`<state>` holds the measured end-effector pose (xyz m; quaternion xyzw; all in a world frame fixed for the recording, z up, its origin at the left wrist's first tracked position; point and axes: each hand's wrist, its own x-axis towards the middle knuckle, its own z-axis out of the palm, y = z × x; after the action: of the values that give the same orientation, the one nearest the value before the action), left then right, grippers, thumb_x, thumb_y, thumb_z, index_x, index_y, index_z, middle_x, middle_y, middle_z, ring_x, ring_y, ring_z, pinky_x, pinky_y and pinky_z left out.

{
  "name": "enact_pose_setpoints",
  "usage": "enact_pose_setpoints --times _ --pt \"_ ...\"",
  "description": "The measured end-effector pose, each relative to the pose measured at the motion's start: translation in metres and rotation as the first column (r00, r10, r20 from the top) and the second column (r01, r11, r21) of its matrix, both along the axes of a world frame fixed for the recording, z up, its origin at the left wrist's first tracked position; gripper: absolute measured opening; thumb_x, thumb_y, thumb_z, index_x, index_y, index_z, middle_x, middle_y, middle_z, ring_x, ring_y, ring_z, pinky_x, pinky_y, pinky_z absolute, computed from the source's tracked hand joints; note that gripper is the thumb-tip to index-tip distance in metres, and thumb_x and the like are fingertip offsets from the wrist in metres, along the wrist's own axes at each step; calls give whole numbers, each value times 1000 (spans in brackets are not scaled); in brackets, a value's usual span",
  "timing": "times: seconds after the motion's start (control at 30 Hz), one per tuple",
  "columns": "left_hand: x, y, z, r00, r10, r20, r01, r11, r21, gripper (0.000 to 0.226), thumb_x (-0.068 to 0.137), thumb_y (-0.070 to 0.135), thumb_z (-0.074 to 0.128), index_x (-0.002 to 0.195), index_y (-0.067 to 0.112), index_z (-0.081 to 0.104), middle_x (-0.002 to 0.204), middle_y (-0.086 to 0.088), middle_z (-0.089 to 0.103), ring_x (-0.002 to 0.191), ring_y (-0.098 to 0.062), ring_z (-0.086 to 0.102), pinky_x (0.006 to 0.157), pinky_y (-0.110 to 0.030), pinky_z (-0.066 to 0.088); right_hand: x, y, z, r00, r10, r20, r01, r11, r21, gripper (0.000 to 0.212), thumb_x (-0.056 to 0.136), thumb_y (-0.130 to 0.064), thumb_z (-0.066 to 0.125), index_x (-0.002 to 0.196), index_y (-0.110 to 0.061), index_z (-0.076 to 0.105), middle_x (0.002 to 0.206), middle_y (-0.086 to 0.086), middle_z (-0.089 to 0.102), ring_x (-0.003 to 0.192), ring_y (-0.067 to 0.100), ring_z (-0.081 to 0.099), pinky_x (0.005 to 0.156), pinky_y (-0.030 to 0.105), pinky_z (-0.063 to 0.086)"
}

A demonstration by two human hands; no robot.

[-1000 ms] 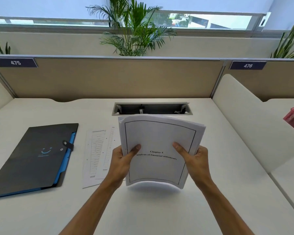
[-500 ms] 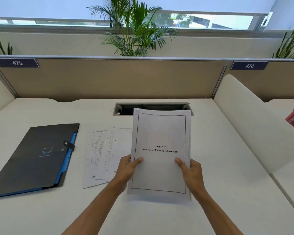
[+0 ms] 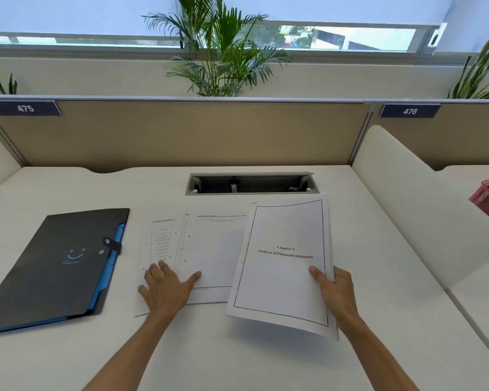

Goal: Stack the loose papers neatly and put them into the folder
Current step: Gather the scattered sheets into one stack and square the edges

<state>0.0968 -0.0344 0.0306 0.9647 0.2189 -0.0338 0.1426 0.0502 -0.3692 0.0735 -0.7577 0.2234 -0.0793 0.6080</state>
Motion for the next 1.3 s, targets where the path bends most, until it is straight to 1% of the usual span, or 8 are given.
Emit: enact_pose_setpoints --times 0.17,0.27,0.57,0.8,1.0,1.13,1.23,1.3 --pt "10 5 5 1000 -8 -27 9 999 38 99 70 79 55 135 4 41 138 -16 43 128 -33 39 102 -49 36 0 -5 0 1000 10 -13 -10 1000 -11 11 88 -25 69 77 -24 70 84 1 76 83 23 72 83 48 58" --pt "15 4 14 999 46 21 -40 975 -218 90 72 53 76 135 1 38 134 -19 52 122 -37 50 97 -46 43 0 -5 1 1000 13 -13 -13 1000 1 10 88 -25 70 78 -25 70 85 0 76 84 23 72 84 48 58" --pt "15 14 20 987 145 -73 -147 604 -783 51 77 8 77 122 -1 55 118 -17 64 100 -34 59 89 -40 50 7 8 7 998 67 -2 -67 994 91 5 88 -21 70 85 -20 73 88 2 78 85 24 74 84 47 58" --pt "-4 7 36 998 53 38 11 437 -899 33 89 8 64 121 9 58 120 -11 65 109 -32 61 102 -49 47 20 30 18 995 102 14 -103 975 199 7 90 -18 68 93 -15 74 94 6 78 86 24 74 84 43 59" --pt "-23 -2 62 988 -56 144 154 293 -944 21 90 18 63 111 18 64 100 4 77 99 -21 70 87 -37 55 34 48 34 991 121 60 -132 963 235 10 88 -19 70 94 -12 73 98 9 77 86 22 73 85 42 59" --pt "-31 -4 77 971 -145 191 217 196 -956 59 67 48 80 113 14 68 109 -6 75 103 -25 71 86 -37 56 39 51 44 986 147 83 -164 955 248 10 88 -20 70 98 -17 71 101 6 76 90 23 73 86 43 59" --pt "-36 -6 81 966 -156 205 229 159 -960 21 91 20 59 109 14 69 108 -7 75 105 -26 70 81 -30 59 39 51 51 974 196 109 -219 937 273 16 89 -19 69 105 -15 72 102 5 77 94 23 74 90 46 57" --pt "-37 -5 81 961 -173 218 245 151 -958 20 95 13 54 110 15 68 108 -5 75 106 -26 70 82 -30 58 37 52 55 966 210 149 -241 941 237 18 90 -16 67 107 -21 68 107 3 76 94 17 73 87 40 59"
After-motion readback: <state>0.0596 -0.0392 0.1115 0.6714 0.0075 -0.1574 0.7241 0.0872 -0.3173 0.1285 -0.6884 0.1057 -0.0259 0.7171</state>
